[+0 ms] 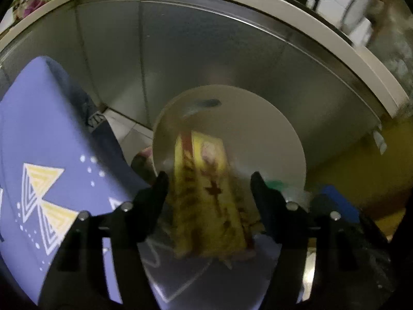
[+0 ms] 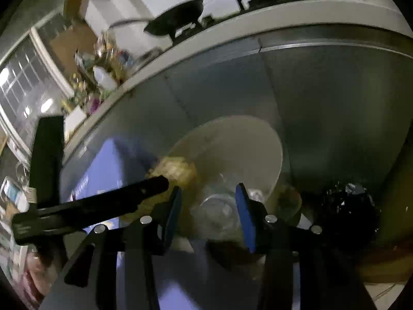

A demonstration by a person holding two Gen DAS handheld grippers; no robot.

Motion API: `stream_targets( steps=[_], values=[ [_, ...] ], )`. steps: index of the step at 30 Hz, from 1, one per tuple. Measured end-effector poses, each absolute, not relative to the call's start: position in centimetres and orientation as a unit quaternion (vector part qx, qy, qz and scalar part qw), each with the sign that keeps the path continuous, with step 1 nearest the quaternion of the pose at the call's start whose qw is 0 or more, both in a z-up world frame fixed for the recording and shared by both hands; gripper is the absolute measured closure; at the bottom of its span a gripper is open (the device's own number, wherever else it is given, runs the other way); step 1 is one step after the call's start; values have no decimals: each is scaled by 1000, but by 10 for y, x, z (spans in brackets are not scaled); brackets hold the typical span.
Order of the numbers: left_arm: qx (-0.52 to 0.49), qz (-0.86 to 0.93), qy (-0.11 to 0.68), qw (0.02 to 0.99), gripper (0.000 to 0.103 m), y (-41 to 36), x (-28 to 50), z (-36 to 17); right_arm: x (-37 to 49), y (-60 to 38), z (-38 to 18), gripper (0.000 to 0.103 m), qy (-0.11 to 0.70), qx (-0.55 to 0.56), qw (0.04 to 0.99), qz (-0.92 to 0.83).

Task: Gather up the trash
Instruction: 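Carry the box and bottle to the beige bin and open both tools, then grasp the white milk carton with the left tool while the right tool grasps the red-white wrapper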

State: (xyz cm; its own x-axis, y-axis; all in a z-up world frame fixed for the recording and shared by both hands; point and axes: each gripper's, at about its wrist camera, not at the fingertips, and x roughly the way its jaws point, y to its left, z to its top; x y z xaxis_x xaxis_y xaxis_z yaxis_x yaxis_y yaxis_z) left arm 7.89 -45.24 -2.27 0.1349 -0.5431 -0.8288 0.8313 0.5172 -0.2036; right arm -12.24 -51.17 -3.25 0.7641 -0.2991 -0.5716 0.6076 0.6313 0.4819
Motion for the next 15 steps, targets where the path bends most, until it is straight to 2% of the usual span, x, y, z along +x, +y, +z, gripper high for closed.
stream_targets(
  steps=[7, 15],
  values=[
    [99, -475, 444, 753, 38, -399, 77, 7, -140, -492, -26, 62, 204, 343, 882, -251],
    [109, -423, 404, 803, 38, -276, 48, 11, -122, -434, -37, 63, 260, 347, 884, -172]
  ],
)
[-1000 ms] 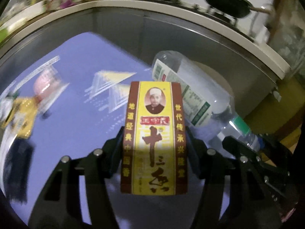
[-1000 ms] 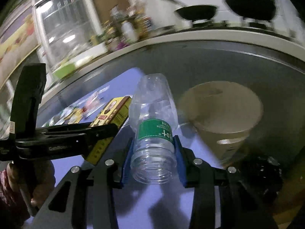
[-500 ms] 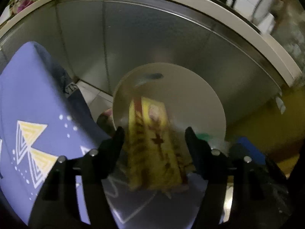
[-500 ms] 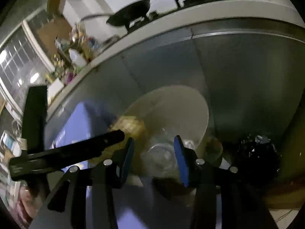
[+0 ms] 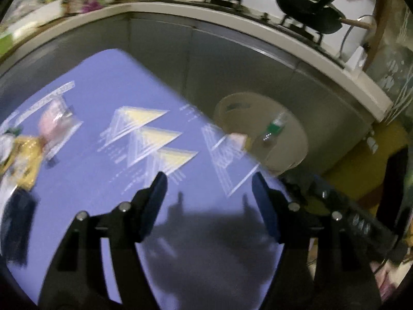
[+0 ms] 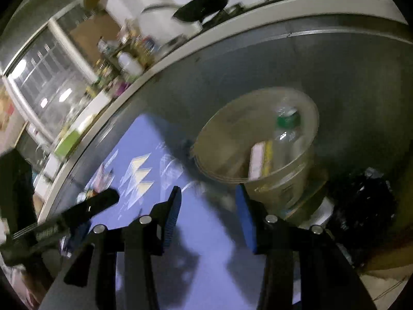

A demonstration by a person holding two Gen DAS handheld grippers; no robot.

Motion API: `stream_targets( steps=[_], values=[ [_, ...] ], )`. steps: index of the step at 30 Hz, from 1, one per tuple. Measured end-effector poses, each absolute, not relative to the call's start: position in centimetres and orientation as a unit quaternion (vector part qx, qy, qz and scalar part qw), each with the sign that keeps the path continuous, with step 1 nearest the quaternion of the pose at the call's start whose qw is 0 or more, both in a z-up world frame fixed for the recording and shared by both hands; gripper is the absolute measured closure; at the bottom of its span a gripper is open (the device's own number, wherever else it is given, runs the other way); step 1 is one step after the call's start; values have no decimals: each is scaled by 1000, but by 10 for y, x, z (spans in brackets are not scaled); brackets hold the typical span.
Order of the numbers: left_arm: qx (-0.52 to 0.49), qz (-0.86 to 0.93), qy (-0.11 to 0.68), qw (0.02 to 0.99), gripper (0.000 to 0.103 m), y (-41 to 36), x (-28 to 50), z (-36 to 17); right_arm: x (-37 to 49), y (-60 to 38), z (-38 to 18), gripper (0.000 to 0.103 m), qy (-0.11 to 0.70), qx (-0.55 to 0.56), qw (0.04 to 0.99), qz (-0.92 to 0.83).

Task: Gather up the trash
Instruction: 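Grasp the white milk carton with the left tool while the right tool grasps the red-white wrapper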

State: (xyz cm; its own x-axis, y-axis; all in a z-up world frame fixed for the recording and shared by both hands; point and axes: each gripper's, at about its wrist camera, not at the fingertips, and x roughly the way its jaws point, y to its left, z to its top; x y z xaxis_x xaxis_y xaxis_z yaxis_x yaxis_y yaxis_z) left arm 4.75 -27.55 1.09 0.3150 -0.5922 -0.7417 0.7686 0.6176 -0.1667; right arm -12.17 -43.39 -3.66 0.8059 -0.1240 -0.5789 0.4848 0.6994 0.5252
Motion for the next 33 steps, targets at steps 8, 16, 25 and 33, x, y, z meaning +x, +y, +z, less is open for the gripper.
stream_targets(
  steps=[8, 16, 25, 33],
  values=[
    [105, -310, 367, 871, 37, -131, 47, 8, -68, -355, -37, 53, 312, 333, 887, -72],
    [85, -184, 310, 929, 26, -39, 91, 17, -33, -287, -42, 39, 358, 290, 887, -27],
    [174, -190, 305, 917, 23, -82, 132, -13, -27, -283, -37, 38, 380, 271, 884, -15],
    [142, -234, 330, 904, 56, -89, 108, -12, 79, -323, 7, 38, 319, 239, 917, 15]
  ],
)
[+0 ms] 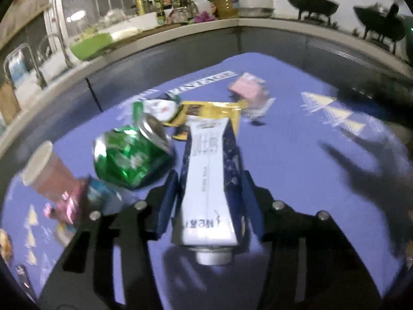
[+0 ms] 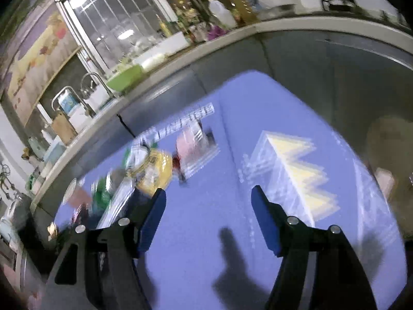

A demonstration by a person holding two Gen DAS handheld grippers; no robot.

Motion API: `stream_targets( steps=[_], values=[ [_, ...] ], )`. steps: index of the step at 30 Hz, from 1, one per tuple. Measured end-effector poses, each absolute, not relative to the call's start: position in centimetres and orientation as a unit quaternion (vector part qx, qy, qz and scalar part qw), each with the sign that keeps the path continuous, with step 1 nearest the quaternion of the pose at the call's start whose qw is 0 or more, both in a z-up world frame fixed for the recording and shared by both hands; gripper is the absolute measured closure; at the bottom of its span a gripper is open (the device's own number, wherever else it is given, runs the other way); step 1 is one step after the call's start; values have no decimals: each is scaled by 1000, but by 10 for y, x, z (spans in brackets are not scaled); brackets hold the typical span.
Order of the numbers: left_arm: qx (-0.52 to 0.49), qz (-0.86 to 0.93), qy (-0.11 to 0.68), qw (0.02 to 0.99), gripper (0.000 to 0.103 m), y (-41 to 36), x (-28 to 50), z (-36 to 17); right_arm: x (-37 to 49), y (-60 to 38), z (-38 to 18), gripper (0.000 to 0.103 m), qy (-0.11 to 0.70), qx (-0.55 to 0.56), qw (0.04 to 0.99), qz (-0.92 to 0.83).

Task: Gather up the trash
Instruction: 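Grasp the white milk carton with the left tool while the right tool grasps the red-white wrapper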

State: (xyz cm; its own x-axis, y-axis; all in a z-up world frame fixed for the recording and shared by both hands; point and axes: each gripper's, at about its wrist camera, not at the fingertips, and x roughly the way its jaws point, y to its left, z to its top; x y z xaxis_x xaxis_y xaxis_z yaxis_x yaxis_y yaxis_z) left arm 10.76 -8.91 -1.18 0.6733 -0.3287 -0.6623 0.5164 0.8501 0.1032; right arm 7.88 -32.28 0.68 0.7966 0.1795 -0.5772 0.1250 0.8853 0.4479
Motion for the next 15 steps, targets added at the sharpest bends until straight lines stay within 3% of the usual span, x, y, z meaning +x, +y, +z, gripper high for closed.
stream_targets(
  steps=[7, 9, 10, 13, 15],
  values=[
    [87, -257, 359, 893, 56, -67, 74, -11, 198, -328, -16, 39, 366, 259, 892, 62],
    [88, -251, 363, 893, 55, -65, 71, -12, 208, -325, -20, 63, 376, 249, 889, 75],
    [90, -244, 367, 893, 49, -65, 72, -13, 209, -322, -23, 87, 387, 240, 887, 79],
    [84, -233, 373, 894, 35, -66, 77, -16, 187, -321, -32, 97, 394, 260, 875, 102],
    [78, -227, 379, 894, 34, -67, 83, -18, 152, -325, -30, 99, 383, 283, 873, 109]
  ],
)
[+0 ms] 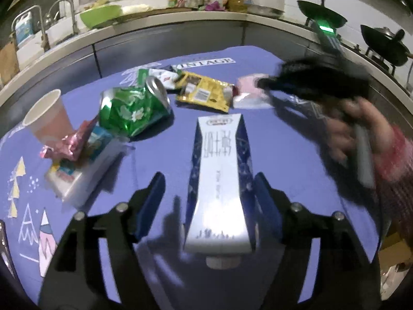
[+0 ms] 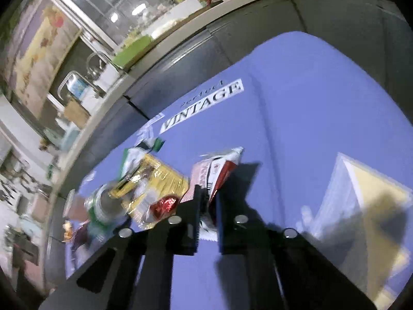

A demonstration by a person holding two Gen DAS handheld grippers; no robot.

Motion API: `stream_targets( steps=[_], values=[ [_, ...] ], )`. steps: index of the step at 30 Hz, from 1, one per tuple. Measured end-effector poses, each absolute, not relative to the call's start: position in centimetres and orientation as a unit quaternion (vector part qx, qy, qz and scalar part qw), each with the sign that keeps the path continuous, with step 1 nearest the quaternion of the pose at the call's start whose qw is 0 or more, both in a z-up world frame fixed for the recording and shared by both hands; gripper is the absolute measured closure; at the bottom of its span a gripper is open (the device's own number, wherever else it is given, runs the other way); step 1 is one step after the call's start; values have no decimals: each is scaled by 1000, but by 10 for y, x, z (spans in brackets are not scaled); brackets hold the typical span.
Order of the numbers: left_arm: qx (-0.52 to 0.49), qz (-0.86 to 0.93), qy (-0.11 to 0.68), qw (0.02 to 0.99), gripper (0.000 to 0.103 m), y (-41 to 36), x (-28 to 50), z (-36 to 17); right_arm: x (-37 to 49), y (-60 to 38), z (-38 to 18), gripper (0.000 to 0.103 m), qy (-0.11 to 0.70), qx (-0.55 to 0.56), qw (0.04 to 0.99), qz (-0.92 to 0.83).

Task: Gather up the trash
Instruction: 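Grasp the white milk carton with the left tool while the right tool grasps the red-white wrapper, then carry the carton and wrapper to the beige bin and open both tools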

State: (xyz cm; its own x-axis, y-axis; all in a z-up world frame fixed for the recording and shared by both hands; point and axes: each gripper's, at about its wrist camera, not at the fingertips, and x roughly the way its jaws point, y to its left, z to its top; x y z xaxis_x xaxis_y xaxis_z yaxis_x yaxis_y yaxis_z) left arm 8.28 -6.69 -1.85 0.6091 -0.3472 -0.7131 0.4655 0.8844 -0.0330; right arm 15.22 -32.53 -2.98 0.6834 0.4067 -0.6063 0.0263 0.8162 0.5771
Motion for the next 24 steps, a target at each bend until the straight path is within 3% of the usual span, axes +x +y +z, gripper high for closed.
stream_targets(
  steps=[4, 5, 6, 15, 16, 22, 24],
  values=[
    [81, -218, 381, 895, 35, -72, 83, -22, 78, -331, -28, 100, 362, 309, 874, 102],
    [78, -223, 384, 893, 47, -74, 82, -23, 57, -332, -28, 100, 358, 311, 875, 95],
    [75, -231, 389, 889, 53, -77, 80, -24, 45, -331, -28, 100, 355, 313, 876, 89],
    [78, -285, 409, 864, 53, -109, 56, -23, -57, -342, -55, 98, 323, 412, 851, 44],
    [81, -283, 409, 864, 53, -110, 55, -23, -60, -344, -57, 94, 320, 415, 851, 40],
    [78, -273, 429, 858, 44, -111, 56, -26, -65, -342, -52, 44, 302, 398, 865, 34],
    [77, -271, 424, 861, 43, -109, 55, -23, -65, -338, -49, 42, 304, 376, 875, 33]
  ],
)
